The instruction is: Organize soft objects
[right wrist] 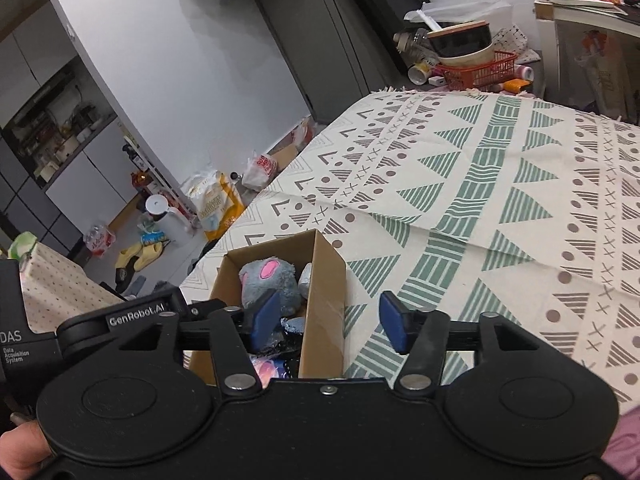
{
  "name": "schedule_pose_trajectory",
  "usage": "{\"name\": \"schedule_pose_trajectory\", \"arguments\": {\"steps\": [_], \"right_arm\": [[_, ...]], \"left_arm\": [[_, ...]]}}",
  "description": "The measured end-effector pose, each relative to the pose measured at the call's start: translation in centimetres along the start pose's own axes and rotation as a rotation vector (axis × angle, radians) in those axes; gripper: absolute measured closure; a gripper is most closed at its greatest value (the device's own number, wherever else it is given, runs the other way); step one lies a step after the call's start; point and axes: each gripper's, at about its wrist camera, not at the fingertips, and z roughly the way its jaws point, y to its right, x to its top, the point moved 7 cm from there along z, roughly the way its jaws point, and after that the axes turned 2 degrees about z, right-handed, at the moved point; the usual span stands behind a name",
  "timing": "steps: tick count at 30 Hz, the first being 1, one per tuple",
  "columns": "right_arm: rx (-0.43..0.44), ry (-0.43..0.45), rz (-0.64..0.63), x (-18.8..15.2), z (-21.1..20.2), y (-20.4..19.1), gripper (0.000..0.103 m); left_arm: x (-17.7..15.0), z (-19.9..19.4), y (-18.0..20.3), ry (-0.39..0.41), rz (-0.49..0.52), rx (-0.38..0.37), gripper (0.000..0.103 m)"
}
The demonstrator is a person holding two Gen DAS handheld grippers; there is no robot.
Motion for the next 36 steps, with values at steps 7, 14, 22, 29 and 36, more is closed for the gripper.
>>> {"name": "schedule_pose_trajectory", "arguments": {"steps": [7,14,22,29,36], "right_arm": [[-0.029,0.049,-0.010,0.5,-3.7,0.8,0.017],[-0.005,0.061,-0.007,0.3,-7.1,1.7,0.005],[0.004,0.031,-0.048,-0.5,-10.2,1.6,0.000],[-0.011,0.033,-0.070,-1.3,-12.4,1.6,0.000],[-0.032,0.059,-0.113,-2.0,-15.0,1.3,0.000]], "left_arm": [[-0.7,-3.8,1.4,0.017,0.086,0.017,0.016],[-1.6,-7.3,2.7,-0.001,0.167,0.011,0.014],[-2.8,-11.3,3.2,0.034,0.237,0.045,0.009],[-3.8,-14.4,3.3,0.064,0.288,0.065,0.000],[-5.0,-17.1,3.9,0.097,0.332,0.053,0.000]]}}
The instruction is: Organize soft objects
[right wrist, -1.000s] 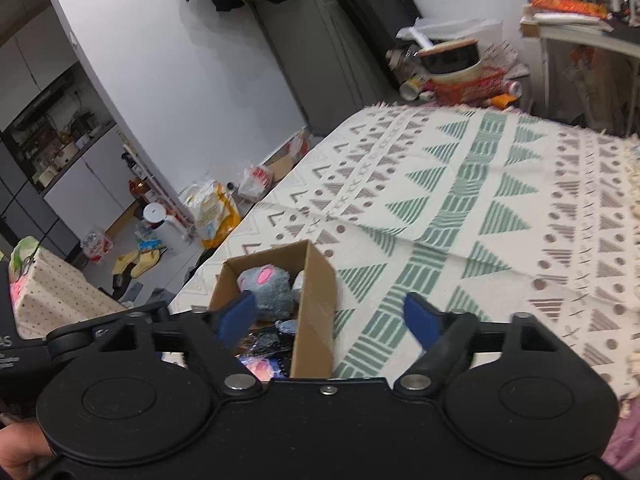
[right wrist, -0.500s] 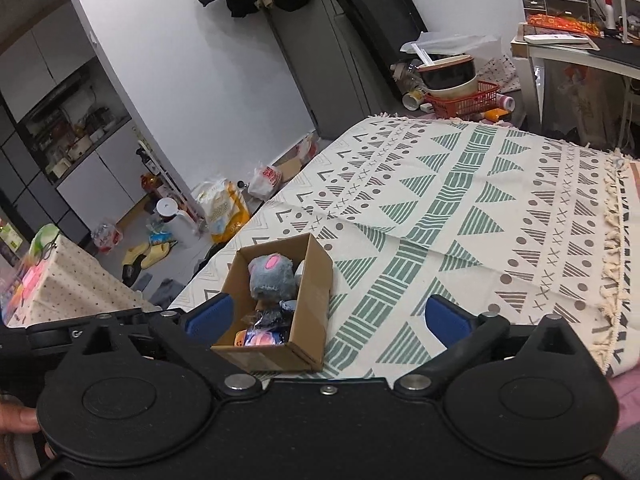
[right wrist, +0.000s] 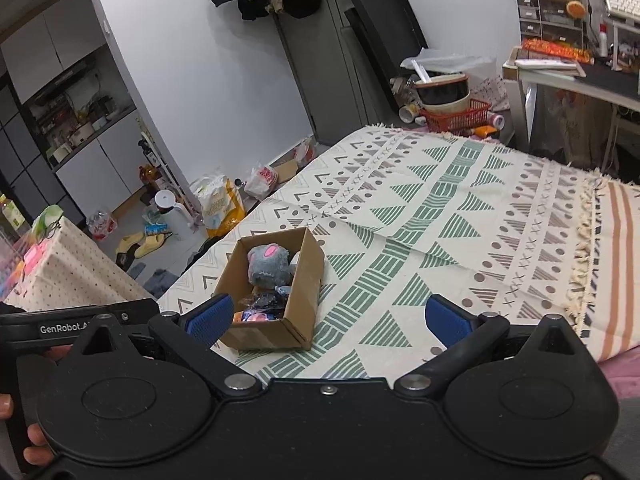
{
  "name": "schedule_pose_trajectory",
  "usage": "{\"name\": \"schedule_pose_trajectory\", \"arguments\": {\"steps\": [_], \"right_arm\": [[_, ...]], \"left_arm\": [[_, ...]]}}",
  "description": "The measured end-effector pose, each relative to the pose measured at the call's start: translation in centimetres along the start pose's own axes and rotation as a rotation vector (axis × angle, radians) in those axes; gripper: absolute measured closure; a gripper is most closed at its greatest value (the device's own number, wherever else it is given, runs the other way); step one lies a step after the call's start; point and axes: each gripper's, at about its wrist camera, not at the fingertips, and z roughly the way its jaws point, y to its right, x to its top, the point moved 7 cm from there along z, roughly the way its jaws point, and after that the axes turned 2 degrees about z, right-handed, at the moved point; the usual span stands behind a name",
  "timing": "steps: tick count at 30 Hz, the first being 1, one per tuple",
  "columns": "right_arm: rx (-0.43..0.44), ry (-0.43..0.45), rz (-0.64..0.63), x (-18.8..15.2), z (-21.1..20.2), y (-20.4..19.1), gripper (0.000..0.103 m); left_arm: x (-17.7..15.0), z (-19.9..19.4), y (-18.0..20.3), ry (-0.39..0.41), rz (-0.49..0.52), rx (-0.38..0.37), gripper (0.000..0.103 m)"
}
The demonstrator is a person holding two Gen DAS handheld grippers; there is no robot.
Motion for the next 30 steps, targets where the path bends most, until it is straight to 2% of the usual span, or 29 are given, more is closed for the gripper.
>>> {"name": "schedule_pose_trajectory", "arguments": {"steps": [14,30], "right_arm": [[-0.033,0.059,0.006,0.0,-4.1,1.5,0.000],[-0.034,0.107,-0.019,-0.3,-7.0,1.8,0.000]], "left_arm": [[-0.4,-4.5,1.2,0.068,0.044,-0.006,0.000],[-1.2,-7.5,2.3,0.113,0.059,-0.015,0.000]]}}
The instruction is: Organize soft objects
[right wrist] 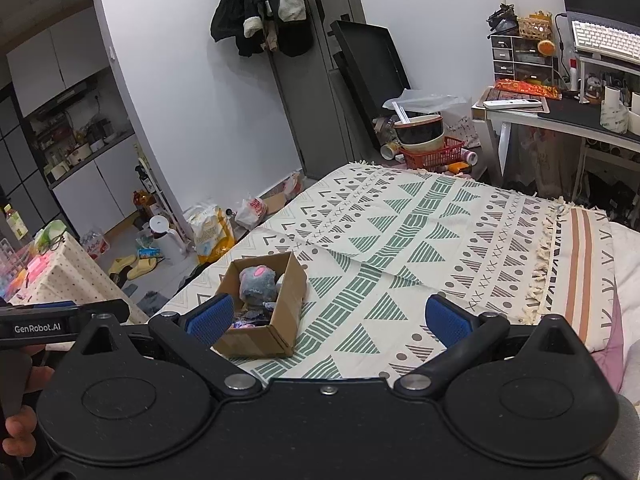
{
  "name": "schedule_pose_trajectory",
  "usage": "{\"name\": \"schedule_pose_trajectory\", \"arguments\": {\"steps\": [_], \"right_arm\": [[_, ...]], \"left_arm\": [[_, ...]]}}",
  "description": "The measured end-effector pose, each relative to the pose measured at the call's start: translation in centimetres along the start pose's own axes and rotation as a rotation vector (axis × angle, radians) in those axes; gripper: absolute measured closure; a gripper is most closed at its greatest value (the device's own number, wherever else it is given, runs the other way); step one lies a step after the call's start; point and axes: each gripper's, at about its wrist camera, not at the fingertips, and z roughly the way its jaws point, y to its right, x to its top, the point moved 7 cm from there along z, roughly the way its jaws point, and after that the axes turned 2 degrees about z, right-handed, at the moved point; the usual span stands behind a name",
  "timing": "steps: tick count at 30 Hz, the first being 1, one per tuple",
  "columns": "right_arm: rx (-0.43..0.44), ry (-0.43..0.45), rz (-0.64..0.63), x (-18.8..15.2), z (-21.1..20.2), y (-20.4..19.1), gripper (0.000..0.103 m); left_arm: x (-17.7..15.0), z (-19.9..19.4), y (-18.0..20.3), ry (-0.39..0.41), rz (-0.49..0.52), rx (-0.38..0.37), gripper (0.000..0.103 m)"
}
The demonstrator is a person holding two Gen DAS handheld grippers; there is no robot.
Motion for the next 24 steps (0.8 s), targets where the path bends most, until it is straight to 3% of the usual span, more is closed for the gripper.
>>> {"name": "schedule_pose_trajectory", "arguments": {"steps": [24], "right_arm": [[0.015,0.007,-0.023,-0.24,-0.40,-0.10,0.000]], "left_arm": [[-0.10,-0.75,0.30,0.010,0.012,0.007,0.000]]}}
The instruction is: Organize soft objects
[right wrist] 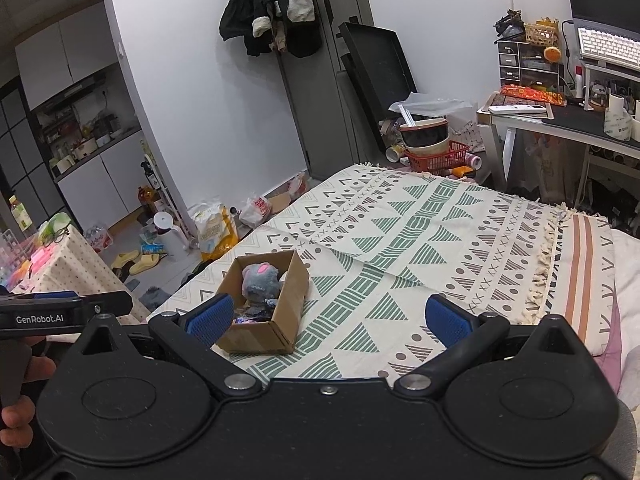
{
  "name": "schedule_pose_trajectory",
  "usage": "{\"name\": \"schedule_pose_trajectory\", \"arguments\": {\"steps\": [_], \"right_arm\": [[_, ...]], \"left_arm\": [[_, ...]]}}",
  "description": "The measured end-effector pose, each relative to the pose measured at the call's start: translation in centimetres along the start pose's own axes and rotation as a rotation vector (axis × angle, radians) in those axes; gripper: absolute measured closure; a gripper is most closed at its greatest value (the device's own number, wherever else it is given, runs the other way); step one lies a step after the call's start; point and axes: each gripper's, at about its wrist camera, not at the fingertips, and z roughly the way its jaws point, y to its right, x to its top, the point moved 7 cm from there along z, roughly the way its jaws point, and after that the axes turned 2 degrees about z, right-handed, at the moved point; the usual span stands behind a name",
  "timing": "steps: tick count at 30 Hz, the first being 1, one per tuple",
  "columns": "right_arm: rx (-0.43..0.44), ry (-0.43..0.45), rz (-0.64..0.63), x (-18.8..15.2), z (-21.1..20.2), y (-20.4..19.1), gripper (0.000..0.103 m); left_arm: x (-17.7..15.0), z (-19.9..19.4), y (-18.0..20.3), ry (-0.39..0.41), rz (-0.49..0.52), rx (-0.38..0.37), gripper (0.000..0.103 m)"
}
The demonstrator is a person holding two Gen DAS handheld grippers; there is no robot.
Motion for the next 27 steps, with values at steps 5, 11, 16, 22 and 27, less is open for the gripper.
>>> {"name": "schedule_pose_trajectory", "arguments": {"steps": [5,11,16,22,27], "right_arm": [[-0.010,-0.002,-0.004,-0.03,0.07,0.30,0.000],[-0.022,-0.013,0.002,-0.06,0.32,0.46,0.000],[-0.028,-0.010,-0.003,0.03,0.25,0.46,0.000],[-0.030,-0.010,-0.002,0.08,0.26,0.58,0.000],[-0.030,-0.007,-0.003,0.05,0.19,0.55,0.000]], "left_arm": [[0.08,0.03,0.16,-0.001,0.004,-0.001,0.000],[0.06,0.10,0.30,-0.001,0.001,-0.002,0.000],[-0.06,0.32,0.62,-0.007,0.000,-0.005,0.000],[-0.04,0.42,0.38,-0.004,0.001,-0.004,0.000],[-0.04,0.47,0.26,-0.003,0.003,-0.006,0.000]]}}
